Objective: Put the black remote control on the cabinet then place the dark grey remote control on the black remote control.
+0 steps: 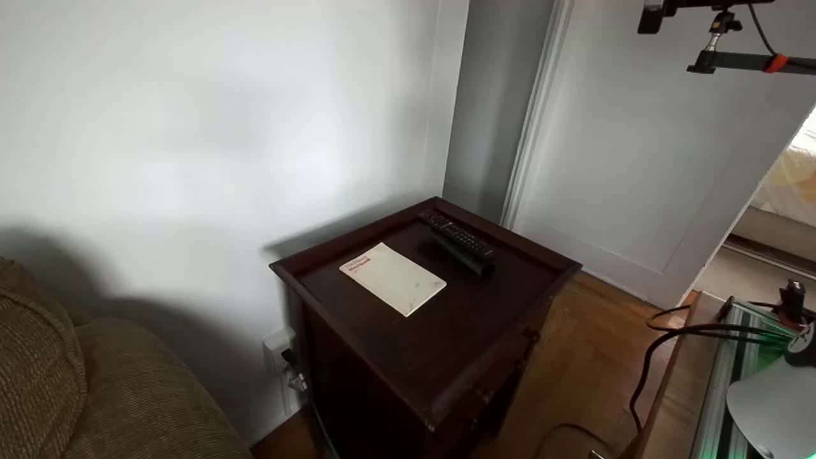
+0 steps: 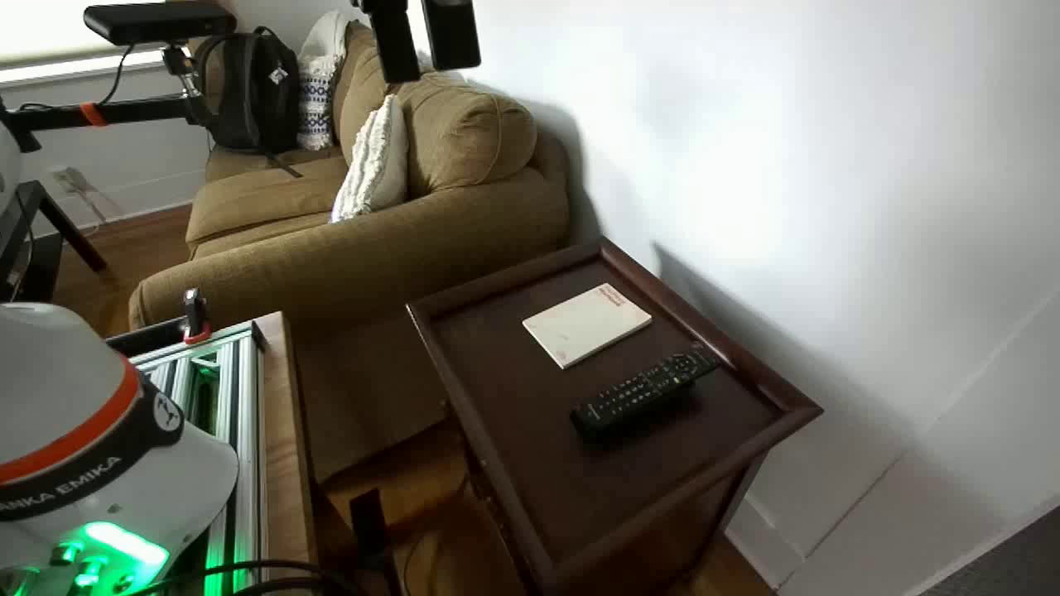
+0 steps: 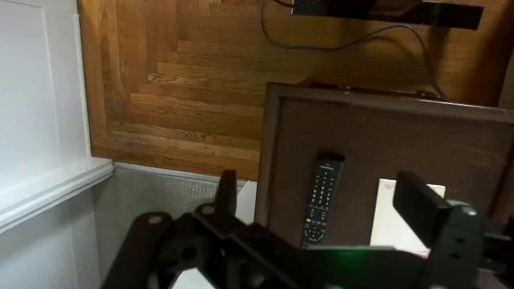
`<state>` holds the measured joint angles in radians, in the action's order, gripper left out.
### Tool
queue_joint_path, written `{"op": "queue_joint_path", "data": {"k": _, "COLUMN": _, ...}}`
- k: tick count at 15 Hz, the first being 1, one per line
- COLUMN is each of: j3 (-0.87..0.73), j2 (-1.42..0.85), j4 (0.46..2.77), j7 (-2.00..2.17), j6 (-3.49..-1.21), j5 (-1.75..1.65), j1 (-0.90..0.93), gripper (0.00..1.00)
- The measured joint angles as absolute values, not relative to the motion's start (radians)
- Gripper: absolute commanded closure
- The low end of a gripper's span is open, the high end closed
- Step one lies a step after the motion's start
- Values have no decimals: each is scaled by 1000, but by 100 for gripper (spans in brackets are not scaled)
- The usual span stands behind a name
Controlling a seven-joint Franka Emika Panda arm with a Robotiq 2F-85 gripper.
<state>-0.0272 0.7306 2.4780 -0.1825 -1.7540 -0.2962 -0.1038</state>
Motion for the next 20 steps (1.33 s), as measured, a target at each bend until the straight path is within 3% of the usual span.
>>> {"op": "queue_joint_path", "data": {"k": 12, "j3": -85, "j2": 669, "j4": 2487, "j7": -183, "j6": -1767, "j5": -286, "j1": -100, "gripper": 0}}
{"op": "queue_joint_path", "data": {"k": 20, "j3": -258, "j2": 281, "j4": 2491, "j7": -400, "j6": -2195, "j5": -72, "j1": -82, "gripper": 0}}
